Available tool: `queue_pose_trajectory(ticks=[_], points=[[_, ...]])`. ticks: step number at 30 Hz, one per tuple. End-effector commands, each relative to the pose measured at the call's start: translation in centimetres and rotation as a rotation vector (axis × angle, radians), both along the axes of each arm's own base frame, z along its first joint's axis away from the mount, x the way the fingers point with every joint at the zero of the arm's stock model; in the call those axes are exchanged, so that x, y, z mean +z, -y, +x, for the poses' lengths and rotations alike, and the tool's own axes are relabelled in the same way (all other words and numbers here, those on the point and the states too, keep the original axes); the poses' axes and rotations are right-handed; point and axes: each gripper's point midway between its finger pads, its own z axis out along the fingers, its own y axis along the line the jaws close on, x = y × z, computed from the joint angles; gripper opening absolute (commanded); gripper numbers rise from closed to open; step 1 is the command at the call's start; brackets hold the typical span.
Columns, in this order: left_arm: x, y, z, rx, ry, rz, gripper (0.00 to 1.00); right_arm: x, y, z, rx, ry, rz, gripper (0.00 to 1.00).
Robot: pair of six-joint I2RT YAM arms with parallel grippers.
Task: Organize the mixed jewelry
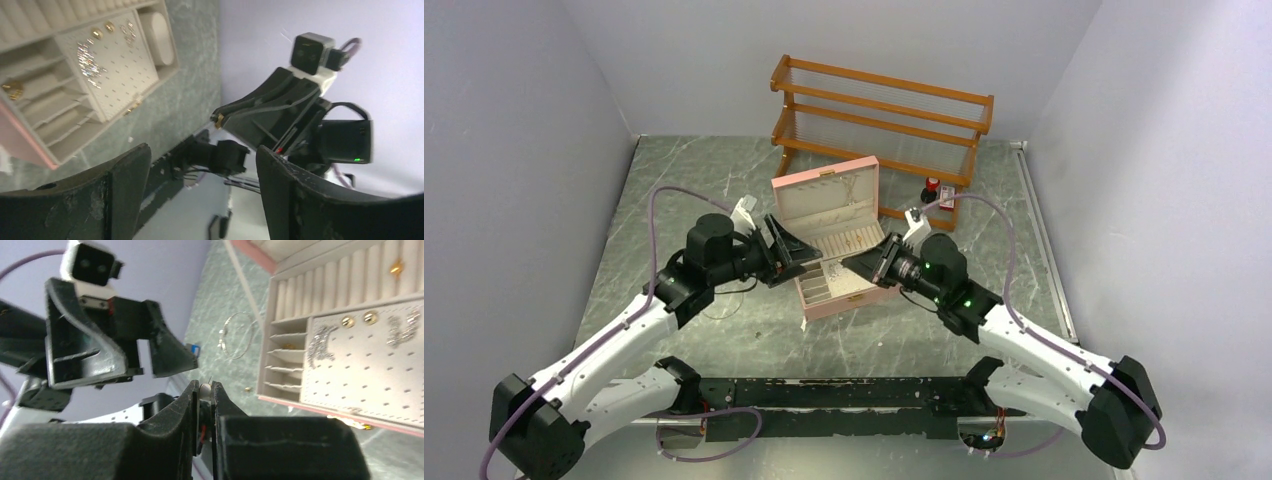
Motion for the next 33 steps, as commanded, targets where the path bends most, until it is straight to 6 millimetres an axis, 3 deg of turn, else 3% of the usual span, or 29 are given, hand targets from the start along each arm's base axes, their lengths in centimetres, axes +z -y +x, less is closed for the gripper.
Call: queue_pose_trajectory(ticks=[1,6,11,19,33], points=[[-0.4,-2.9,1.6,0.077,0.158,0.233,0.82,-3.1,1.6,0.8,0.071,-0.015,-0.275,0.11],[-0.2,-5.8,3.1,0.115,0.288,0.464,0.83,-4.9,2.3,1.7,0.160,-0.038,-0.433,0.11],[0.6,-7.4,4.4,0.125,0.403,0.603,0.83,-7.0,2.5,2.8,0.186,-0.087,-0.520,0.11],[-0.7,-7.1,5.7,0.095,0.456,0.661,0.82,-9.2,1.7,4.1,0.220,-0.142,-0.569,0.12],[-1.1,-6.9,7.2,0.096,0.518,0.700,0.82,-10.5,0.9,6.2,0.227,-0.161,-0.583,0.12]])
